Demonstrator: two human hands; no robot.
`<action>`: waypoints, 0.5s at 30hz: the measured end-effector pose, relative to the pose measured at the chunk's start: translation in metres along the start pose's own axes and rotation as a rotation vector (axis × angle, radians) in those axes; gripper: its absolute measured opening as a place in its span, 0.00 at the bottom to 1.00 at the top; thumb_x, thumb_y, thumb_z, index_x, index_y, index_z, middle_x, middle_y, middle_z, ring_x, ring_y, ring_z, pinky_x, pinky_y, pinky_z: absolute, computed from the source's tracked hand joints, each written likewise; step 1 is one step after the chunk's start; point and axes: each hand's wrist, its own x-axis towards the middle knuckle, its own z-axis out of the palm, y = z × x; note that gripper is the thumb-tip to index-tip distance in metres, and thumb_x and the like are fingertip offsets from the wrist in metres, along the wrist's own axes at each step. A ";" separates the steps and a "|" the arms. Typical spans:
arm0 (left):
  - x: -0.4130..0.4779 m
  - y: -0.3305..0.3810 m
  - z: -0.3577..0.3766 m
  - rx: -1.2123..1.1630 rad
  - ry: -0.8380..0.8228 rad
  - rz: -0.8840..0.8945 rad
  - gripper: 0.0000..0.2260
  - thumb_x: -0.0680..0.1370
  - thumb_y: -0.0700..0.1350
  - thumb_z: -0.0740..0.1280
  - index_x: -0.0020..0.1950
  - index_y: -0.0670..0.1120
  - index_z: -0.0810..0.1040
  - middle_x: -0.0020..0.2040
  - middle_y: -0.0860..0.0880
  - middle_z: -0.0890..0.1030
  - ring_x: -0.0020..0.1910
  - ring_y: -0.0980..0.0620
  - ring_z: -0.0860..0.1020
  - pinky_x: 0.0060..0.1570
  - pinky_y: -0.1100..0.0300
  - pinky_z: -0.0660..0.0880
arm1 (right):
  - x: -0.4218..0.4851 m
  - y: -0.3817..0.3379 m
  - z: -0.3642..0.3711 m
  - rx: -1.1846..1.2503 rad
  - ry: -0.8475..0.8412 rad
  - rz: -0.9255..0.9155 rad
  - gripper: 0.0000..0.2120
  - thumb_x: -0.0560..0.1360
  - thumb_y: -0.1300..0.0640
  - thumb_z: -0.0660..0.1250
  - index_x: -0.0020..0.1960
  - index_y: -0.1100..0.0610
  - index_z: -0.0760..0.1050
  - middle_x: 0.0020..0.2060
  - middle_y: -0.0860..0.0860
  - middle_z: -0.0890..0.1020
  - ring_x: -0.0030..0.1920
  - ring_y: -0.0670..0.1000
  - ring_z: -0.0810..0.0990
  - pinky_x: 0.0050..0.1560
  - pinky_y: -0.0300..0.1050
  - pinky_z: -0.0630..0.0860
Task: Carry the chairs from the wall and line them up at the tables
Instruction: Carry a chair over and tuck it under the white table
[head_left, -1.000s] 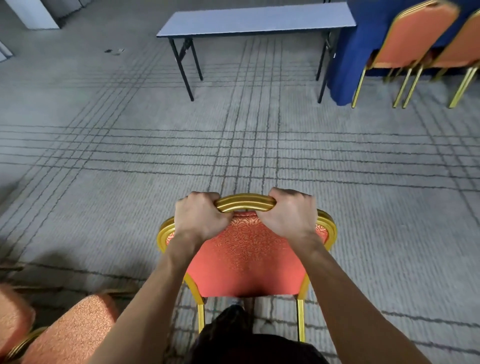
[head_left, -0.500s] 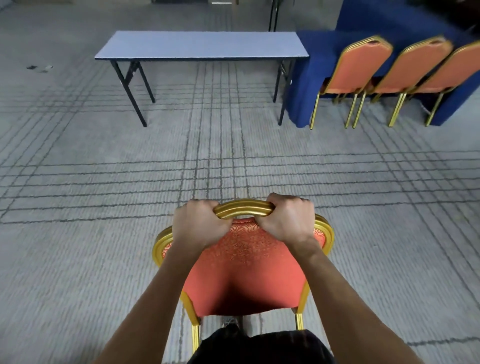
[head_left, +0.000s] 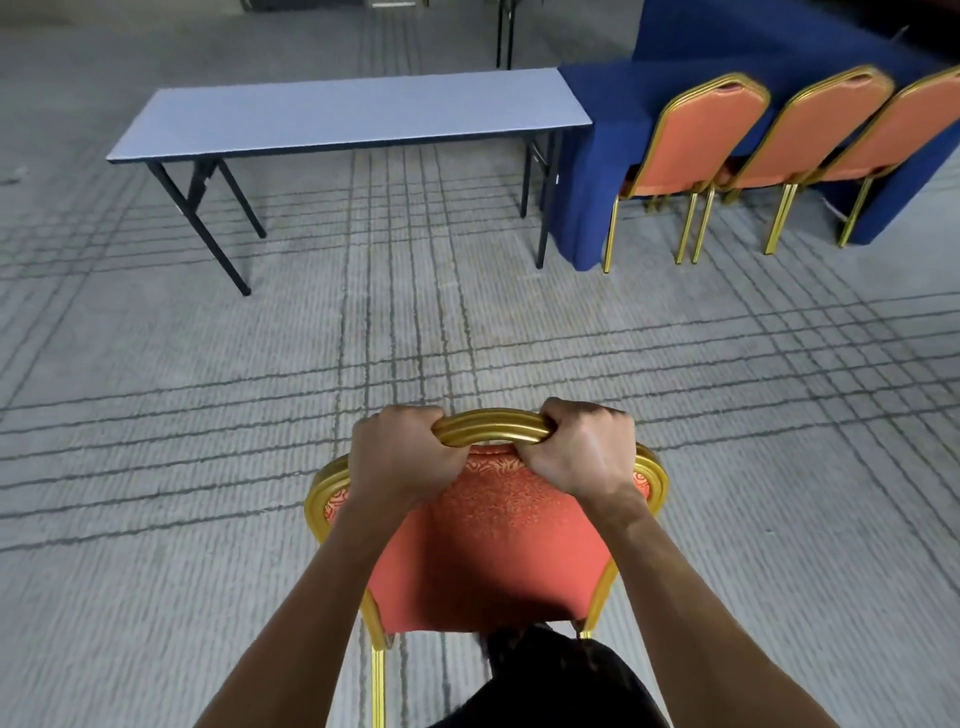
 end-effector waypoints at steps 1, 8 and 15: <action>0.031 -0.001 0.005 0.008 0.011 -0.009 0.18 0.69 0.61 0.69 0.34 0.47 0.74 0.30 0.50 0.77 0.36 0.45 0.79 0.37 0.56 0.64 | 0.029 0.005 0.014 -0.001 0.007 -0.007 0.15 0.60 0.41 0.66 0.29 0.54 0.75 0.22 0.49 0.77 0.25 0.57 0.78 0.27 0.41 0.70; 0.157 -0.005 0.007 -0.051 -0.009 -0.092 0.17 0.67 0.62 0.64 0.29 0.49 0.70 0.29 0.50 0.78 0.35 0.45 0.79 0.36 0.54 0.73 | 0.160 0.020 0.062 0.038 0.006 -0.052 0.19 0.64 0.38 0.64 0.29 0.54 0.73 0.22 0.49 0.76 0.25 0.57 0.78 0.29 0.41 0.72; 0.266 -0.021 0.014 -0.103 0.040 -0.082 0.19 0.67 0.62 0.63 0.27 0.49 0.66 0.26 0.50 0.75 0.30 0.45 0.77 0.35 0.53 0.75 | 0.268 0.023 0.104 0.096 0.034 -0.133 0.17 0.64 0.42 0.64 0.27 0.55 0.70 0.21 0.49 0.72 0.21 0.55 0.72 0.26 0.40 0.66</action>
